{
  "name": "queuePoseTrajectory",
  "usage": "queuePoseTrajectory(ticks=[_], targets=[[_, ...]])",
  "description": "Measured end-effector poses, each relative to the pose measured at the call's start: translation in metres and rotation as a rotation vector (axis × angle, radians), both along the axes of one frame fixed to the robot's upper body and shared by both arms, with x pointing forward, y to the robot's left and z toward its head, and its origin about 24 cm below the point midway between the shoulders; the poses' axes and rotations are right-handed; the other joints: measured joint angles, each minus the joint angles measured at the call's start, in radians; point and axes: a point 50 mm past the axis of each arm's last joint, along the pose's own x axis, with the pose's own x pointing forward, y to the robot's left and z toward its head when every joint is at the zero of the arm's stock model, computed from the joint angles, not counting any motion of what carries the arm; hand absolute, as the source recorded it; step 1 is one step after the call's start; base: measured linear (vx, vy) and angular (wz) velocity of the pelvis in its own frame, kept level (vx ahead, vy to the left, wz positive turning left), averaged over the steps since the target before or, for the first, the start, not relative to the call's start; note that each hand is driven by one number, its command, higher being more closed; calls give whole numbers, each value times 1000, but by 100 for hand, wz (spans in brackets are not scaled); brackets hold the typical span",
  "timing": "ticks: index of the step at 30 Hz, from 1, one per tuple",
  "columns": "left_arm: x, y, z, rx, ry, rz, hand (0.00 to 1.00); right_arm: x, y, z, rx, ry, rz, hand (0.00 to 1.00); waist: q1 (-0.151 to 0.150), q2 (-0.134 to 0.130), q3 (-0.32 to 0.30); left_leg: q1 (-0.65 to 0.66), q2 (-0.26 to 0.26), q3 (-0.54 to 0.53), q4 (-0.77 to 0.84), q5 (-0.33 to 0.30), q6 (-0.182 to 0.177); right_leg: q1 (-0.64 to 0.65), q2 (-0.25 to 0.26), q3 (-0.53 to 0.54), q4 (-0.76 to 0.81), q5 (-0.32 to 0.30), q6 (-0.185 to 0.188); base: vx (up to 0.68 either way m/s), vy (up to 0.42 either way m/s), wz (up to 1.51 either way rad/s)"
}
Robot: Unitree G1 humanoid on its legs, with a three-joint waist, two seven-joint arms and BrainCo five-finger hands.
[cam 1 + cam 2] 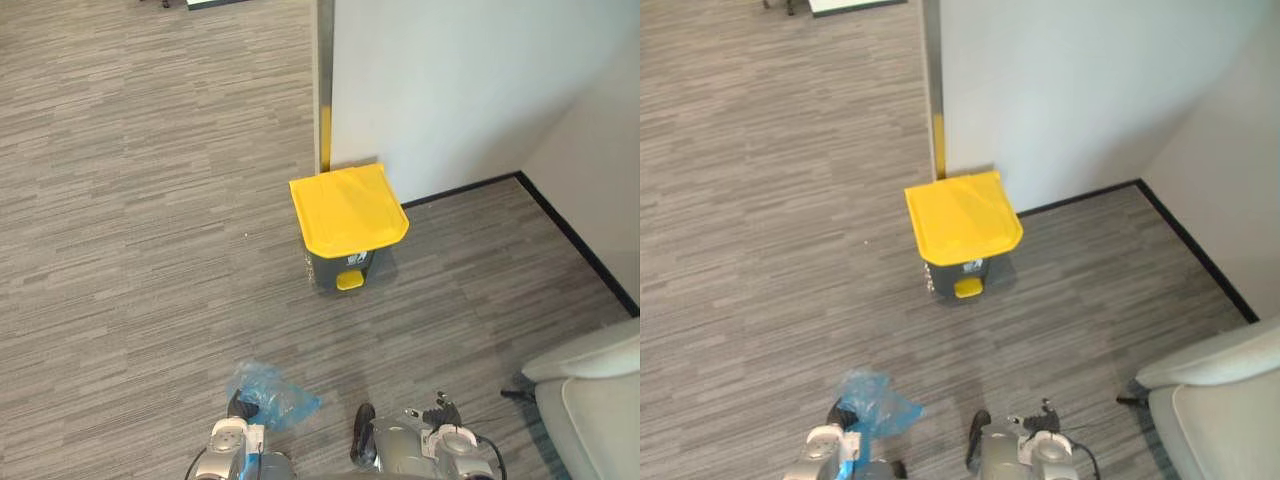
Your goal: Gather rubbish on tea table into small bin, then transfer packed bag to large trash can.
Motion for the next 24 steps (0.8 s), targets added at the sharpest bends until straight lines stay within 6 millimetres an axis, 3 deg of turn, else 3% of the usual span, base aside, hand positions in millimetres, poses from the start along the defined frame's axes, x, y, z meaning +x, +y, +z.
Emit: queuePoseTrajectory(ticks=[4, 5, 6, 9, 10, 13, 15, 16, 17, 19, 20, 22, 23, 24], targets=[[2, -8, 2, -28, -19, -7, 100, 7, -1, 4, 5, -36, -28, 0, 6, -9, 1, -101, -3, 33, -72, -47, 36, 60, -26, 17, -38, -1, 13, 225, 138, -11], [7, -9, 4, -28, -33, -10, 100, 8, -1, 4, 7, -37, -40, 0, 6, -13, 2, -125, -24, 26, -172, -20, 50, 65, -47, 22, -35, -5, 42, 226, 275, -9], [9, -11, 5, -33, -39, -13, 100, 6, -3, 4, 0, -32, -44, 0, 7, -8, 0, -129, -43, 8, -297, 106, 30, 66, -60, 34, -31, -18, 78, 185, 241, -21], [12, -4, 7, -6, -48, -27, 100, -2, 5, -1, 27, -1, -47, 0, 9, -43, -19, -93, -125, 29, -354, 131, 53, 89, -107, 88, -95, -2, 130, 212, 201, 8], [12, -2, 7, 5, -49, -37, 100, -6, 6, -4, 32, 19, -48, 0, 12, -45, -20, -93, -134, 30, -349, 128, 58, 102, -113, 92, -116, 5, 132, 177, 162, 12], [11, 9, 7, 49, -42, -56, 100, 0, 6, -2, 32, 7, -44, 0, 16, -46, -21, -72, -150, 43, -342, 97, 87, 117, -126, 117, -119, 10, 143, 149, 88, -9], [6, 10, 5, 51, -26, -52, 100, 3, 5, -1, 25, -3, -38, 0, 33, -48, -20, -43, -153, 66, -328, 35, 87, 89, -140, 156, -17, -27, 170, 86, 79, -57], [-5, 5, -2, 39, 22, -59, 100, 2, 2, -1, 18, 2, -36, 0, 32, -45, -20, 0, -151, 90, -332, -1, 86, -18, -165, 201, 237, -37, 181, 47, 81, -54], [-9, 5, -4, 38, 33, -63, 100, 2, 2, -1, 19, 2, -34, 0, 30, -47, -19, 6, -155, 91, -331, -7, 88, -54, -177, 207, 326, -28, 179, 72, 72, -26], [-9, 11, -3, 54, 32, -59, 100, 1, 3, -1, 34, -9, -46, 0, 8, -74, -3, 60, -164, 86, -310, -38, 107, -164, -215, 222, 582, 54, 177, 161, 43, -2], [-11, 18, -3, 76, 41, -54, 100, 1, 3, -1, 34, -10, -47, 0, 6, -75, 7, 85, -148, 83, -280, -75, 108, -214, -210, 217, 664, 19, 158, 212, 7, -12], [-10, 24, -2, 96, 40, -52, 100, 5, 3, 1, 33, -23, -45, 0, 6, -76, 8, 106, -117, 76, -255, -113, 94, -271, -196, 136, 597, -45, 135, 218, -36, 1], [-8, 25, -1, 100, 37, -53, 100, 8, 2, 3, 30, -36, -48, 0, 6, -77, 11, 114, -108, 69, -254, -126, 87, -309, -192, 90, 509, -45, 131, 277, -77, 21], [-5, 25, 0, 100, 32, -53, 100, 15, 1, 6, 27, -62, -48, 0, 6, -71, 19, 124, -91, 63, -246, -142, 82, -332, -175, 57, 355, -5, 125, 348, -114, 31]])
